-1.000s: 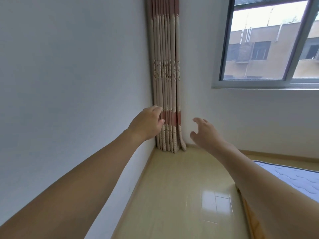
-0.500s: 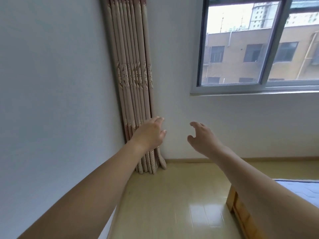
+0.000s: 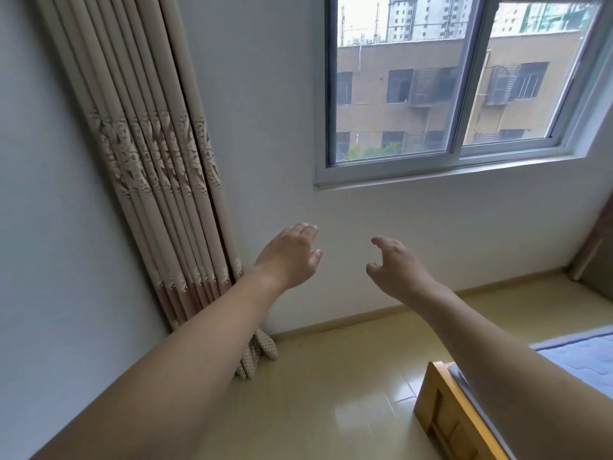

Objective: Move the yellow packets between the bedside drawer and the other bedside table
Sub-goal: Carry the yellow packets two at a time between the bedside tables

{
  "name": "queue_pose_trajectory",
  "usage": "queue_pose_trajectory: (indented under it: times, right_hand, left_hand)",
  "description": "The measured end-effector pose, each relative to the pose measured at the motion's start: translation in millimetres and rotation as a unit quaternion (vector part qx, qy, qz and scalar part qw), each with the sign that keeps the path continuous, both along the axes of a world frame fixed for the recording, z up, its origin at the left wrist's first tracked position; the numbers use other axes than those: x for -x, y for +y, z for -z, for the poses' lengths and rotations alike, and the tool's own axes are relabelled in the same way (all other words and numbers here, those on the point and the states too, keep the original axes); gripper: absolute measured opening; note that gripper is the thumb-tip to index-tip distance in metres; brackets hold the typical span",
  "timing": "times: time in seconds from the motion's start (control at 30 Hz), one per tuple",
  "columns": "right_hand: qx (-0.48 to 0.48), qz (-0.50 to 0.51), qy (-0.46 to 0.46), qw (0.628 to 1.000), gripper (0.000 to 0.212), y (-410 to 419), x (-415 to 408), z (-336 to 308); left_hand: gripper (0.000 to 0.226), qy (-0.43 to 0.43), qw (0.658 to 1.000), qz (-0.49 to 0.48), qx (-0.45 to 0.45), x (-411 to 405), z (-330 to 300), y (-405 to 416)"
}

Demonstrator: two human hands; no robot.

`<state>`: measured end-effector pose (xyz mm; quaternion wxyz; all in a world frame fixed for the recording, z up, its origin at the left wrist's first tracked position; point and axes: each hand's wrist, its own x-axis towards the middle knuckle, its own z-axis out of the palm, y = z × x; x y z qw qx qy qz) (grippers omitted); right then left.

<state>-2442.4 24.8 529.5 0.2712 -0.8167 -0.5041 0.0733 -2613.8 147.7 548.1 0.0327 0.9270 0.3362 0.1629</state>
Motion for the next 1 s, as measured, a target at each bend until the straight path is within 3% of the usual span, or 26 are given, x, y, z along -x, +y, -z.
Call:
queue_pose_trajectory:
  times: [0.33, 0.53, 0.83, 1.0]
  right_hand:
    - [-0.037, 0.063, 0.007, 0.997, 0.06, 171.5, -185.7, -2.2]
    - [-0.019, 0.098, 0.016, 0.995, 0.06, 233.4, -285.9, 12.7]
    - [0.025, 0.228, 0.026, 0.973, 0.059, 306.7, -504.4, 53.2]
    - [0.016, 0.308, 0.013, 0.951, 0.057, 326.3, -635.2, 31.0]
  left_hand:
    - [0.055, 0.001, 0.998, 0.062, -0.026, -195.2, -18.3, 182.0]
    - [0.056, 0.011, 0.994, 0.11, -0.02, -317.6, -6.2, 258.0]
    - [0.057, 0.033, 0.967, 0.252, -0.032, -565.3, 38.0, 357.9]
    - [0.055, 0.006, 0.946, 0.321, -0.044, -728.8, 12.3, 399.8]
